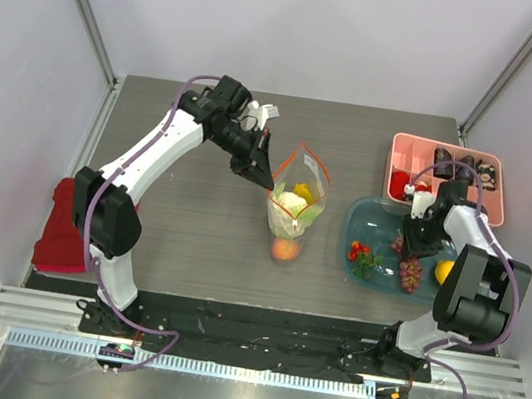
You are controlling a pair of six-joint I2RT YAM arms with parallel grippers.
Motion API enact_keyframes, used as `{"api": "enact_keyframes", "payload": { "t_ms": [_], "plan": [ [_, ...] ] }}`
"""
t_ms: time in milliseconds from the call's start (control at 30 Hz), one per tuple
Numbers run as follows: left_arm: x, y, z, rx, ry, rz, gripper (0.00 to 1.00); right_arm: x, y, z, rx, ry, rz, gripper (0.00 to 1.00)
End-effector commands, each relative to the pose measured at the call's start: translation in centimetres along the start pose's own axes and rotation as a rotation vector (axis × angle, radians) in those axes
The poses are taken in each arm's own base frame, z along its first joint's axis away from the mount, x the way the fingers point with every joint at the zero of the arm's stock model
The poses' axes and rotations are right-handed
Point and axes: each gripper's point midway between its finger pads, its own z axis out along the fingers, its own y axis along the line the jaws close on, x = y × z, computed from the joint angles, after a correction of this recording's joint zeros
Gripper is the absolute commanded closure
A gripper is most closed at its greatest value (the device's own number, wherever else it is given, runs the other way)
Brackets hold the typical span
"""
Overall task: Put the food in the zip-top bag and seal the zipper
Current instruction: Pick up the fake fruit from the bin, then place the fake fruit in the zipper food storage bag.
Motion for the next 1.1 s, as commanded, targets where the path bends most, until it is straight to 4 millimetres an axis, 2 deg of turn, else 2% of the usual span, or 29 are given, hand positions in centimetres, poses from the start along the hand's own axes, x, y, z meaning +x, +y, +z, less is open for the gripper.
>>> {"api": "enact_keyframes", "payload": {
  "t_ms": [0,33,67,100,133,200,233,300,333,367,433,467,500,533,567,600,667,733,800,833,900,1067],
  "plan": [
    [-0.5,-1.3,-1.1,0.024,-0.041,0.055,1.0,-3.3,1.4,-4.8,-0.043,-0.177,-0.012,0.8],
    [-0.5,-1.2,-1.0,0.023,-0.039,0.051,1.0,-4.3,1.8,-6.7,-0.046,-0.241,-0.022,0.85],
    [-0.5,-1.2,-1.0,0.025,-0.039,0.051,1.0,-6.0,2.9,-9.2,-0.099,-0.319,-0.025,0.94],
    [-0.5,-1.2,-1.0,0.026,-0.037,0.05,1.0,-6.9,3.6,-10.9,-0.125,-0.37,-0.031,0.97],
    [-0.5,-1.3,-1.1,0.026,-0.038,0.051,1.0,-8.7,4.1,-14.1,-0.132,-0.464,-0.052,0.98],
    [-0.5,-1.3,-1.0,0.028,-0.037,0.055,1.0,-10.4,7.0,-17.6,-0.276,-0.564,-0.048,0.98],
    [-0.5,-1.3,-1.0,0.029,-0.037,0.053,1.0,-11.9,7.8,-20.3,-0.308,-0.639,-0.062,0.98],
    [-0.6,-1.2,-0.9,0.029,-0.035,0.051,1.0,-13.8,10.8,-23.4,-0.433,-0.714,-0.069,0.98],
    [-0.6,-1.1,-0.8,0.029,-0.033,0.046,1.0,-15.0,11.7,-25.6,-0.451,-0.771,-0.094,0.98],
    [-0.7,-1.2,-0.8,0.031,-0.034,0.048,1.0,-16.4,13.9,-27.1,-0.492,-0.82,-0.154,0.98],
    [-0.8,-1.3,-0.8,0.033,-0.031,0.048,1.0,-17.9,16.7,-30.2,-0.573,-0.888,-0.163,0.96],
    [-0.9,-1.3,-0.8,0.032,-0.033,0.048,1.0,-19.3,17.6,-32.1,-0.591,-0.967,-0.193,0.95],
    [-1.0,-1.4,-0.8,0.034,-0.034,0.05,1.0,-19.3,20.6,-33.5,-0.675,-0.982,-0.215,0.95],
    [-1.0,-1.4,-0.8,0.037,-0.032,0.054,1.0,-19.5,21.8,-34.3,-0.714,-1.007,-0.235,0.94],
    [-0.9,-1.4,-0.8,0.036,-0.026,0.047,1.0,-20.4,23.0,-35.9,-0.734,-1.092,-0.296,0.94],
    [-0.9,-1.4,-0.8,0.037,-0.024,0.046,1.0,-20.0,25.3,-36.4,-0.781,-1.101,-0.349,0.93],
    [-0.7,-1.4,-0.9,0.039,-0.021,0.049,1.0,-20.4,27.2,-36.1,-0.797,-1.131,-0.427,0.93],
    [-0.7,-1.6,-1.0,0.041,-0.022,0.054,1.0,-20.4,29.5,-34.5,-0.822,-1.108,-0.5,0.93],
    [-0.7,-1.6,-1.0,0.038,-0.023,0.057,1.0,-20.7,30.4,-33.4,-0.814,-1.11,-0.549,0.93],
    [-0.8,-1.7,-1.1,0.039,-0.025,0.061,1.0,-20.5,31.0,-32.0,-0.811,-1.095,-0.583,0.93],
    [-0.9,-1.6,-1.0,0.037,-0.025,0.058,1.0,-20.5,31.4,-30.6,-0.779,-1.094,-0.632,0.93],
    [-1.1,-1.5,-0.9,0.036,-0.024,0.051,1.0,-20.9,31.2,-26.1,-0.666,-1.086,-0.753,0.91]
  ]
}}
